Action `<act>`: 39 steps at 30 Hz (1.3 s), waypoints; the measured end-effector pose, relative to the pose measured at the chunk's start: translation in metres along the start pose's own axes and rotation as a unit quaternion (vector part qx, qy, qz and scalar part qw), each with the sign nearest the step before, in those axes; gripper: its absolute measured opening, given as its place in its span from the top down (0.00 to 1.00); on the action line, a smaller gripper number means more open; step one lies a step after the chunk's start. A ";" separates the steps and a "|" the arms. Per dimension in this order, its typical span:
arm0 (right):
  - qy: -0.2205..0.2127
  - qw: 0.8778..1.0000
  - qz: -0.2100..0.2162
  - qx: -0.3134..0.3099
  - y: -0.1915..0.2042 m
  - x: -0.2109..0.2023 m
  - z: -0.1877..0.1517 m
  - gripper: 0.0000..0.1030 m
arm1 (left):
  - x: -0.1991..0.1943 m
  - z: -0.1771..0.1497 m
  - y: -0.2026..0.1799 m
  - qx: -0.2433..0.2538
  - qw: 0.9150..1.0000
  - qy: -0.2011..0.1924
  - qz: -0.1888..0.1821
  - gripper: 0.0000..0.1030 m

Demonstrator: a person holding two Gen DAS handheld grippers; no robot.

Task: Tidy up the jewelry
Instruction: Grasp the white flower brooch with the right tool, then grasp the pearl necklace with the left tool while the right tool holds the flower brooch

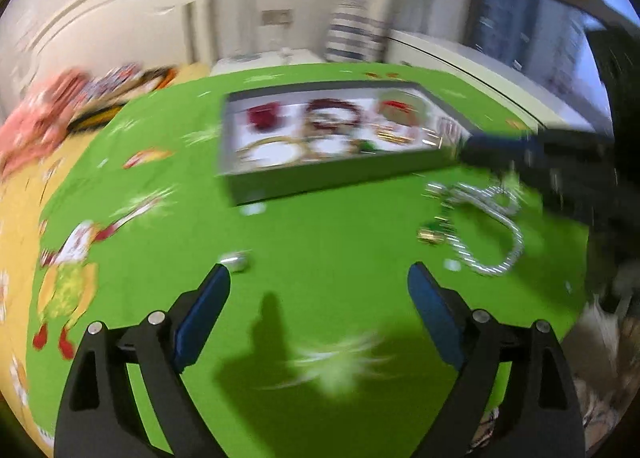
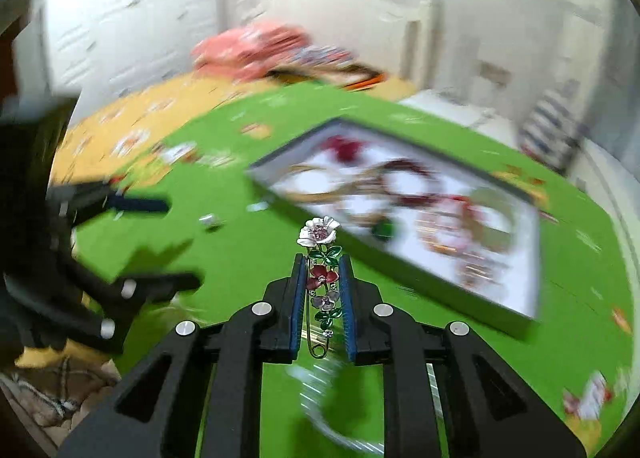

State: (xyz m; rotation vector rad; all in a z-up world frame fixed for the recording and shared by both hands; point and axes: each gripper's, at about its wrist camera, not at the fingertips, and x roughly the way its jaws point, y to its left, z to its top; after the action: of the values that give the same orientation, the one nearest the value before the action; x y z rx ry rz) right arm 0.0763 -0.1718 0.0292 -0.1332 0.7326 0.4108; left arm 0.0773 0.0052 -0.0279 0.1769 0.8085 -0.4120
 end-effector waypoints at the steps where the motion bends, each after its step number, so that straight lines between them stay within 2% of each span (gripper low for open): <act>1: 0.001 0.999 -0.025 0.021 -0.019 -0.009 -0.008 0.84 | 0.003 0.001 -0.015 0.024 1.000 0.002 -0.007 0.15; 5: 0.013 0.993 -0.081 0.085 -0.070 -0.031 -0.042 0.84 | 0.019 0.005 -0.061 0.096 0.995 0.012 -0.022 0.15; 9: 0.019 0.989 -0.105 0.105 -0.086 -0.047 -0.075 0.84 | 0.034 0.017 -0.087 0.115 0.992 0.019 -0.049 0.15; 12: 0.017 0.988 -0.103 0.116 -0.089 -0.049 -0.091 0.84 | 0.050 0.034 -0.100 0.122 0.991 0.030 -0.053 0.25; 14: 0.012 0.988 -0.098 0.120 -0.087 -0.051 -0.096 0.84 | 0.054 0.043 -0.105 0.110 0.990 0.047 -0.081 0.36; 15: 0.010 0.988 -0.094 0.120 -0.086 -0.052 -0.097 0.84 | 0.057 0.048 -0.109 0.102 0.989 0.055 -0.092 0.38; 18: 0.000 0.989 -0.085 0.121 -0.085 -0.053 -0.097 0.84 | 0.066 0.055 -0.121 0.089 0.988 0.082 -0.097 0.48; 21: -0.010 0.989 -0.077 0.122 -0.085 -0.055 -0.098 0.84 | 0.086 0.057 -0.123 0.038 0.986 0.141 -0.083 0.49; 23: -0.018 0.989 -0.073 0.124 -0.086 -0.059 -0.098 0.84 | 0.089 0.062 -0.123 0.015 0.988 0.137 -0.072 0.47; 26: -0.025 0.989 -0.068 0.128 -0.088 -0.062 -0.100 0.84 | 0.102 0.076 -0.123 -0.034 0.986 0.143 -0.072 0.43; 30: -0.033 0.989 -0.065 0.130 -0.088 -0.069 -0.104 0.84 | 0.114 0.089 -0.134 -0.051 0.987 0.153 -0.014 0.44; 31: -0.034 0.989 -0.065 0.131 -0.089 -0.070 -0.105 0.83 | 0.116 0.091 -0.137 -0.053 0.987 0.152 0.001 0.51; 32: -0.037 0.988 -0.065 0.132 -0.090 -0.073 -0.106 0.83 | 0.116 0.092 -0.141 -0.045 0.988 0.144 0.025 0.77; 33: -0.038 0.988 -0.066 0.133 -0.091 -0.074 -0.107 0.83 | 0.117 0.091 -0.144 -0.035 0.989 0.138 0.033 0.86; 36: -0.039 0.988 -0.067 0.137 -0.094 -0.077 -0.112 0.83 | 0.109 0.086 -0.143 -0.025 0.992 0.122 -0.006 0.87; 39: -0.036 0.987 -0.069 0.141 -0.096 -0.078 -0.117 0.83 | 0.088 0.081 -0.140 -0.005 0.996 0.086 -0.023 0.87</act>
State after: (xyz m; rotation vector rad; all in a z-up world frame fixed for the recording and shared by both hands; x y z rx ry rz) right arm -0.0094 -0.3144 -0.0072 0.0961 0.6985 0.1765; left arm 0.1264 -0.1721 -0.0370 0.1859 0.9863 -0.4400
